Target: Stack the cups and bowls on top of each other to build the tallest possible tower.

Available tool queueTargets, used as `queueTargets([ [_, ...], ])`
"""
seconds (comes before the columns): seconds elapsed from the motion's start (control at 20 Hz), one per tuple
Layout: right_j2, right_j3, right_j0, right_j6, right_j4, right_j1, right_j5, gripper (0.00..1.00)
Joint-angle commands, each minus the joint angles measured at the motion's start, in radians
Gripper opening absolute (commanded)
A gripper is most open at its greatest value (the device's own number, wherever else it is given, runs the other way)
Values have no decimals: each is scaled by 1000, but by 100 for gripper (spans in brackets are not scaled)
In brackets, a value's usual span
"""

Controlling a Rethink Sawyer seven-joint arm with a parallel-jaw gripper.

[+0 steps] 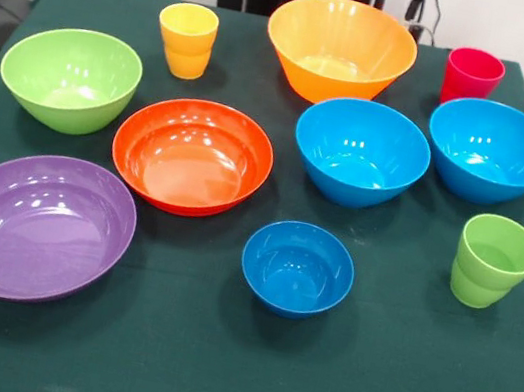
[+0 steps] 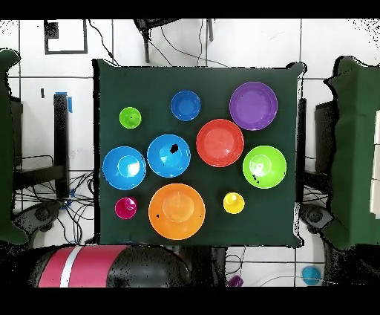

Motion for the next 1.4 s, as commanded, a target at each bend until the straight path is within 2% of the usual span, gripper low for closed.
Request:
queueTargets([
  [0.05, 91, -218, 21, 192, 101, 107, -10, 100],
  [0.65, 124, -230, 54, 248, 135, 105, -10, 100],
  [1.0, 127, -198, 85, 279, 159, 50, 25, 100],
  [1.4, 128, -195, 91, 288, 151, 9, 66, 100],
])
